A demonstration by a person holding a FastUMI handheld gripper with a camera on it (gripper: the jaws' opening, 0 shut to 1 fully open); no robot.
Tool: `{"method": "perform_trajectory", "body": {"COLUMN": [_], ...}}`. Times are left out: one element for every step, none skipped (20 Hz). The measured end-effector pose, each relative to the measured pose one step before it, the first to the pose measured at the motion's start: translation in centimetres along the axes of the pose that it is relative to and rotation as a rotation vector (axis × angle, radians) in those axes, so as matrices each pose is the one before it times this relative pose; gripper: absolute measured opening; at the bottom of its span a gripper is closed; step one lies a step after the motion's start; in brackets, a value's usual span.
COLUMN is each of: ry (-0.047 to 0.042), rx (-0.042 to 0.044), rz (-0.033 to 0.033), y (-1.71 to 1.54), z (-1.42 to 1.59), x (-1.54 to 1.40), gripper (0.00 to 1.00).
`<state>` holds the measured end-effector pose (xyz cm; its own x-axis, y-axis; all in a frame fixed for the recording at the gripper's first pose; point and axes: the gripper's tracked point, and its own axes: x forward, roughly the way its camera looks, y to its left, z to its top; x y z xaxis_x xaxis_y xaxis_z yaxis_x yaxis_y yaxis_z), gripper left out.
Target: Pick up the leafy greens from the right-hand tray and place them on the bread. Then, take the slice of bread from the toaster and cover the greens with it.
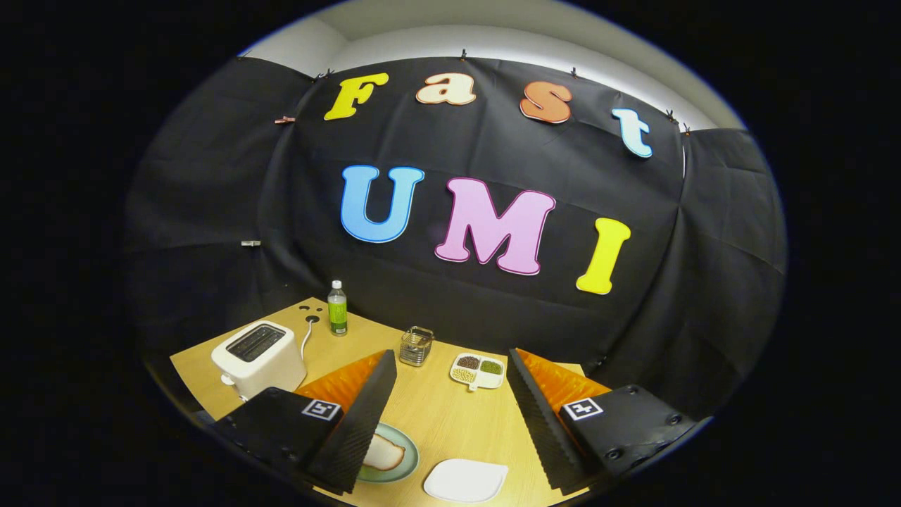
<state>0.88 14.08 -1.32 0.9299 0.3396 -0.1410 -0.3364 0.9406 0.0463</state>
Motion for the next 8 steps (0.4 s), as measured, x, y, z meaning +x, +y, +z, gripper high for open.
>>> {"method": "perform_trajectory", "body": {"ry": [0.00213,0.00227,-0.00089,0.00070,0.00151,-0.00029,0.00165,0.00073], "rx": [0.00152,0.00394,0.00388,0.00181,-0.00024,-0.00194,-0.00108,0.00214], "rz": [0.00620,0.00633,0.00356,0.00147,0.00289,0.00286,0.00226,0.00217], "y": [0.086,0.162,0.113,0.046,0.009,0.028,0.001,-0.022], "z": [-0.200,-0.094,-0.067,-0.081,-0.025,-0.088,-0.049,-0.016], "x": [0.094,0.101,0.213,0.065,0.096,0.105,0.017,0.049], "gripper": [0.98,0.98,0.98,0.98,0.98,0.98,0.98,0.98]}}
